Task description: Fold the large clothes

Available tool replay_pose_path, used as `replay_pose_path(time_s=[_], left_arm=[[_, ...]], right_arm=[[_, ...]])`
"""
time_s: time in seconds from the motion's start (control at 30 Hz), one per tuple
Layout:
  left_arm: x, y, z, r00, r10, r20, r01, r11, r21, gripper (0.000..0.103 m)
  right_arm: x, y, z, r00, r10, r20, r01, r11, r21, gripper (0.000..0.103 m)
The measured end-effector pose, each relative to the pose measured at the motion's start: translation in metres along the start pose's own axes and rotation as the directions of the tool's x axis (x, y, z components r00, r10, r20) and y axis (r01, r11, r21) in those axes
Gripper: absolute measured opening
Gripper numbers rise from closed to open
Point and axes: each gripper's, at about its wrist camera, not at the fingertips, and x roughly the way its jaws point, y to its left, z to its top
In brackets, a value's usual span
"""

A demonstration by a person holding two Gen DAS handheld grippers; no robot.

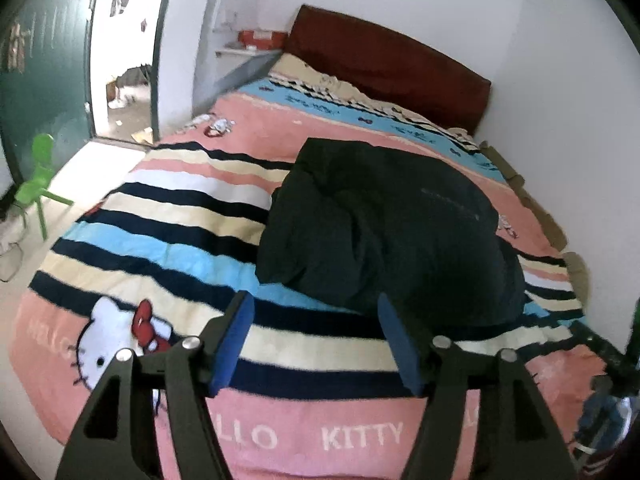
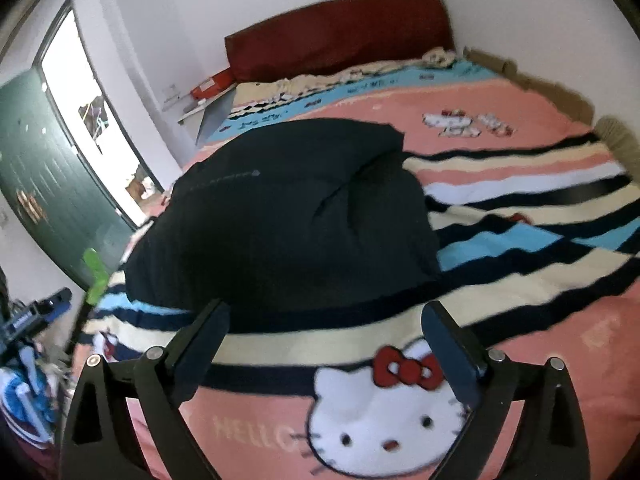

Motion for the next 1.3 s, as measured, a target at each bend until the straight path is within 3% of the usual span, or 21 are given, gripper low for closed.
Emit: replay_pose_path(time_s=[0.23,0.53,0.83,1.07,1.3], left_arm=[[-0.015,-0.031,-0.03,0.997,0.074,0.038,-0.076,0.996,0.049,0.065],[-0.013,-0.065,-0.052,0.996,0.062,0.06,-0.069,0.991,0.114,0.065],[-0.025,-0.081,-0.062,0.992,0.068,0.106,-0.085,0.983,0.162,0.065],[-0.026,-0.078,-0.078,0.978,0.162,0.128,-0.186,0.962,0.198,0.065],[-0.032,-0.075,-0.087,0.974,0.158,0.165,-0.192,0.956,0.222,0.065]], right_arm=[[-0.042,0.007,-0.025,0.99,-0.095,0.101,0.106,0.989,-0.107,0.102],[-0.077,0.013,-0.044,0.973,-0.148,0.176,0.181,0.965,-0.188,0.102],[-0.092,0.013,-0.05,0.967,-0.154,0.202,0.189,0.968,-0.167,0.102],[-0.088,0.026,-0.06,0.969,-0.153,0.192,0.183,0.971,-0.152,0.102],[-0.079,0.054,-0.077,0.972,-0.144,0.184,0.18,0.963,-0.199,0.102]])
